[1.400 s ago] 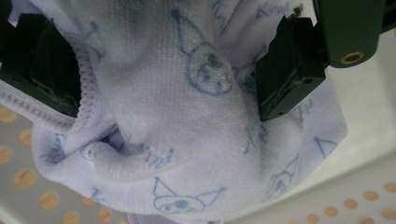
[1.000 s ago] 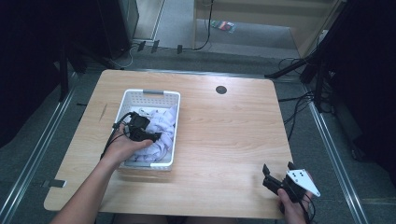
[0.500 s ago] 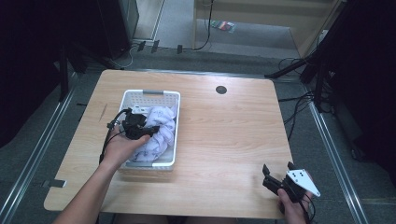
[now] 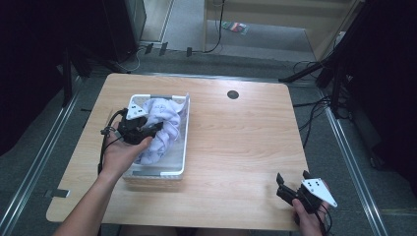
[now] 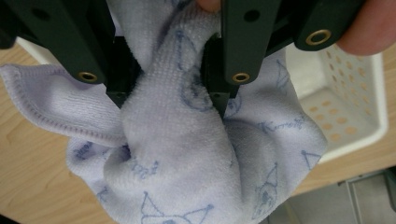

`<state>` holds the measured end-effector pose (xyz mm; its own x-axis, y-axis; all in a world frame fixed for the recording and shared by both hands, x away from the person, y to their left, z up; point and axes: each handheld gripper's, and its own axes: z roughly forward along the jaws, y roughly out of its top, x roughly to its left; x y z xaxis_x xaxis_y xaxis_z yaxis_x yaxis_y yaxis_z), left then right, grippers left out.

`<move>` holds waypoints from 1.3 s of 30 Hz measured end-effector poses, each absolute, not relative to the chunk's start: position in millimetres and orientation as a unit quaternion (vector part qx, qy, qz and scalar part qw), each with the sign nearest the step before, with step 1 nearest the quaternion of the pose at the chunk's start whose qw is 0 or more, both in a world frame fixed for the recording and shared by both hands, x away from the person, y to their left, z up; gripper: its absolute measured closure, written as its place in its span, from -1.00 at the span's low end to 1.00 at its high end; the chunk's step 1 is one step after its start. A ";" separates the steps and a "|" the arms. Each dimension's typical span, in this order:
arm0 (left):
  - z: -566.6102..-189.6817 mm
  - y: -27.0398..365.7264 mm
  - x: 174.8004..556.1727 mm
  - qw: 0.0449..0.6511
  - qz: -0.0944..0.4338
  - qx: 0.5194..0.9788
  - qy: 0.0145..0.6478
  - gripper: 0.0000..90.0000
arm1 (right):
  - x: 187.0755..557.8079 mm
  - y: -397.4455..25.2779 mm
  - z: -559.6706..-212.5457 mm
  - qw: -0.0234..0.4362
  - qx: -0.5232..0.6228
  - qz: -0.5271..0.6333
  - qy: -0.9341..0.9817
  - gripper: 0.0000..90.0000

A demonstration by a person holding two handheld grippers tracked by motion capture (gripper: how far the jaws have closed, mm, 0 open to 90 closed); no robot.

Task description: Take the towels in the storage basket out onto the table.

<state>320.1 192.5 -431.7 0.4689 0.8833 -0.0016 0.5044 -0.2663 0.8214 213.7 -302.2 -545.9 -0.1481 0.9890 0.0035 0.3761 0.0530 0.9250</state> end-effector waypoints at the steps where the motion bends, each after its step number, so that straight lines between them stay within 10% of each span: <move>1: -429.1 193.5 319.3 0.402 0.242 0.757 0.455 0.46 | 213.7 -302.3 -545.9 0.362 0.543 0.423 0.629 -0.79; 39: -367.8 124.6 300.8 0.475 0.263 0.736 0.404 0.44 | 213.6 -301.9 -545.9 0.359 0.544 0.425 0.629 -0.79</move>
<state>300.8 124.6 -367.8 0.5346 0.8451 0.0029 0.3452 -0.2215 0.9120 213.6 -301.9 -545.9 -0.1513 0.9884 0.0105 0.3788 0.0481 0.9242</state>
